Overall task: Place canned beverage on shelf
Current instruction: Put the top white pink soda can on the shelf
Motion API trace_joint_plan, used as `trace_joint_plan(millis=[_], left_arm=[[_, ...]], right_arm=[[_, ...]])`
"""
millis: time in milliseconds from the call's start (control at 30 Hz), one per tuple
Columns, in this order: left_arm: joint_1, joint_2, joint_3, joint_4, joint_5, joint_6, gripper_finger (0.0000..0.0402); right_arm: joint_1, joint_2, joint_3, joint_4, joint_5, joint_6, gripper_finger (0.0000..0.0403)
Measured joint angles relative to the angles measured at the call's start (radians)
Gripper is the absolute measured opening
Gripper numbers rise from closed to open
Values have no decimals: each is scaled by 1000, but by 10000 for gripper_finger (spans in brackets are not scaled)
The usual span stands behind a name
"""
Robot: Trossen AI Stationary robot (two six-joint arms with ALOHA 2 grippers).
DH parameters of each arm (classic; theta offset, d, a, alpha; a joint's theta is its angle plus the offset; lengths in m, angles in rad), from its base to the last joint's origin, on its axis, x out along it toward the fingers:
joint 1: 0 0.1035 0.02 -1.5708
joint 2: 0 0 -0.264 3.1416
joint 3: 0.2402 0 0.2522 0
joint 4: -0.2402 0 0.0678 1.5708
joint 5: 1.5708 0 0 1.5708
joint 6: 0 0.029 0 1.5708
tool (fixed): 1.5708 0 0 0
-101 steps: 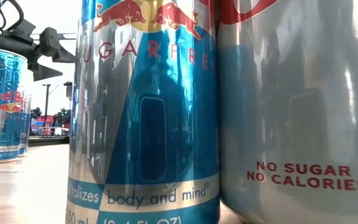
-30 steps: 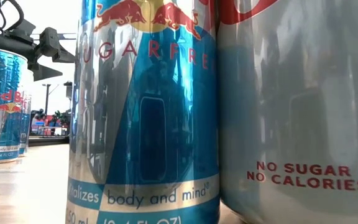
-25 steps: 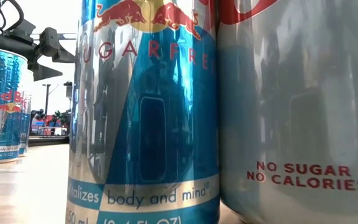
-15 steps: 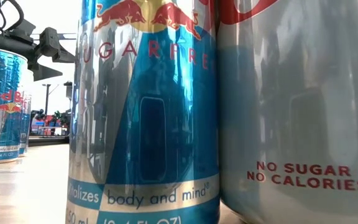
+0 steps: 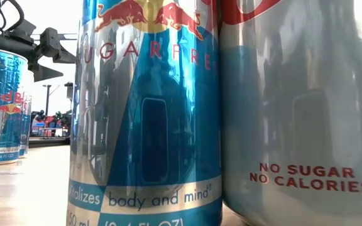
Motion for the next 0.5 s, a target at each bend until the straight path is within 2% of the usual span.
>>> trace_joint_plan(millis=[100,500], left_arm=[[0,0,0,0,0,0,368],[0,0,0,0,0,0,368]], right_arm=[[0,0,0,-3,-2,43,310],[0,2,0,29,2,648,302]])
